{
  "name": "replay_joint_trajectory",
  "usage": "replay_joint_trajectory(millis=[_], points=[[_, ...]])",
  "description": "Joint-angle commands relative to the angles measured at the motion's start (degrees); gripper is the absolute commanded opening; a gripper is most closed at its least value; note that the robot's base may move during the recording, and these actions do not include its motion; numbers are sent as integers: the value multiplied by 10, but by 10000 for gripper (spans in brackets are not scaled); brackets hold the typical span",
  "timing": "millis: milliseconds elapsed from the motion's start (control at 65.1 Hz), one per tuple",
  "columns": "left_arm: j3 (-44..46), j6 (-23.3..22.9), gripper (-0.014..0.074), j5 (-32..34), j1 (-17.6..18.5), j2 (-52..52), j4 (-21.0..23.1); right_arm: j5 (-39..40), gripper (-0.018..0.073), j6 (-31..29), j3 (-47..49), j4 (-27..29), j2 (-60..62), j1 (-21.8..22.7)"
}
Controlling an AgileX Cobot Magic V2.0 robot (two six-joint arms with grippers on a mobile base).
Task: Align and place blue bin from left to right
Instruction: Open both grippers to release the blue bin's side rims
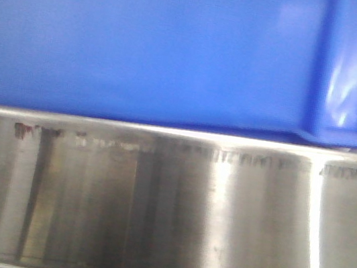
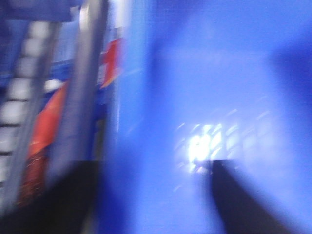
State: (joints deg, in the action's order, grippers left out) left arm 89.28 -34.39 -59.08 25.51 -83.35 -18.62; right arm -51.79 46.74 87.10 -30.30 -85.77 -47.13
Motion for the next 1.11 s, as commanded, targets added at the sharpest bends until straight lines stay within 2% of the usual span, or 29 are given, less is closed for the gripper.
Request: replay_joint_trajectory(millis=[0, 61, 138, 261, 399, 492, 584, 783, 799, 891, 1014, 1091], points=[[6, -1, 578, 13, 4, 9, 0, 24, 379, -8, 8, -14, 7, -4], [6, -1, 582, 13, 4, 11, -3, 24, 464, -8, 8, -14, 9, -4], [7, -1, 580, 13, 4, 14, -5, 24, 482, -8, 9, -14, 11, -4], [7, -1, 580, 13, 4, 27, -6, 24, 438, -8, 9, -14, 25, -4], [7, -1, 549, 15, 4, 50, -7, 24, 330, -8, 9, -14, 53, -5], [7, -1, 463, 15, 4, 66, -9, 24, 254, -8, 9, -14, 72, -6], [7, -1, 325, 15, 4, 82, -9, 22, 176, -8, 9, -14, 94, -6], [7, -1, -53, 15, 4, 123, -14, 21, 18, -11, 9, -14, 139, -6], [7, -1, -106, 15, 4, 126, -18, 21, 4, -15, 9, -14, 143, -6], [7, -1, -111, 13, 4, 134, -35, 21, -91, -47, 9, -14, 157, -6], [7, -1, -111, 13, 4, 140, -44, 21, -78, -112, 8, -14, 164, -6], [5, -1, -111, 15, 4, 147, -40, 21, -79, -130, 8, -14, 169, -6]])
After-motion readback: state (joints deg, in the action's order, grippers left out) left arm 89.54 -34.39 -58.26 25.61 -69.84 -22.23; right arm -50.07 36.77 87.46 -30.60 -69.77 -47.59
